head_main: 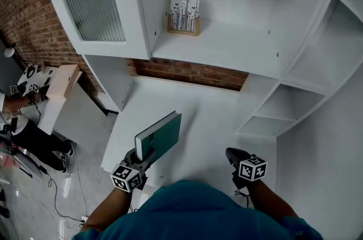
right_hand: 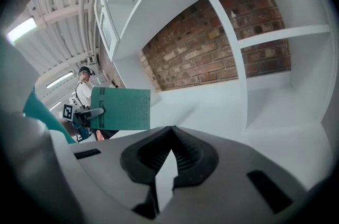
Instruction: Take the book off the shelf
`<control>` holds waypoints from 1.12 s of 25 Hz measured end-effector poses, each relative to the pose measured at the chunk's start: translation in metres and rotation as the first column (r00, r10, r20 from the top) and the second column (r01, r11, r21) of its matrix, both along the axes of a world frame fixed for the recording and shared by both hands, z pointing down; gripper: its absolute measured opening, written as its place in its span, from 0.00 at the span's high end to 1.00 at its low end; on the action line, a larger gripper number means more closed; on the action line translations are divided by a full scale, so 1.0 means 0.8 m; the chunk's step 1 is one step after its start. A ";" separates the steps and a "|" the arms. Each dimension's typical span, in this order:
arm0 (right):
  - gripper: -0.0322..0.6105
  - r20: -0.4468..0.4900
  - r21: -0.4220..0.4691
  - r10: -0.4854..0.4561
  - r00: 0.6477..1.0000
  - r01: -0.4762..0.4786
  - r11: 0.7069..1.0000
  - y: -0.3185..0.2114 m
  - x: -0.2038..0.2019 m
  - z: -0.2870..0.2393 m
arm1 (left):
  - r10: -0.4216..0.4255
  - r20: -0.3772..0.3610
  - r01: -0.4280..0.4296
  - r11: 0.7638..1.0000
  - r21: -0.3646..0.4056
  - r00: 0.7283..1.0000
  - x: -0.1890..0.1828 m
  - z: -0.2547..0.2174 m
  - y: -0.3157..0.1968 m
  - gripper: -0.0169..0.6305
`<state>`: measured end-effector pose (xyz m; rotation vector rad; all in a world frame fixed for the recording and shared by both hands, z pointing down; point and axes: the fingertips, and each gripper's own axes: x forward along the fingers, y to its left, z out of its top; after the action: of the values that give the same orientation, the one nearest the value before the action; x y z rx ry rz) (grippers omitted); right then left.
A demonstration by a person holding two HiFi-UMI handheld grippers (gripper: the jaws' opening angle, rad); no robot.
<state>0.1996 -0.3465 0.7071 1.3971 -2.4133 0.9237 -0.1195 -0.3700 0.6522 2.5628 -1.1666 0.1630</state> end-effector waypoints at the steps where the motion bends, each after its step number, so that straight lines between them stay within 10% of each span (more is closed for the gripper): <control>1: 0.92 -0.006 -0.006 0.003 1.000 -0.003 1.000 0.001 0.002 0.003 | 0.004 0.004 -0.004 1.000 -0.003 1.000 0.001 0.001 0.002 0.72; 28: 0.92 -0.032 -0.016 -0.024 0.999 0.023 1.000 0.004 0.008 0.006 | 0.025 -0.007 -0.025 1.000 0.001 1.000 0.012 -0.006 0.010 0.72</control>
<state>0.2064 -0.3430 0.7117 1.3646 -2.3888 0.9062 -0.1099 -0.3617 0.6472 2.5770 -1.1330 0.1590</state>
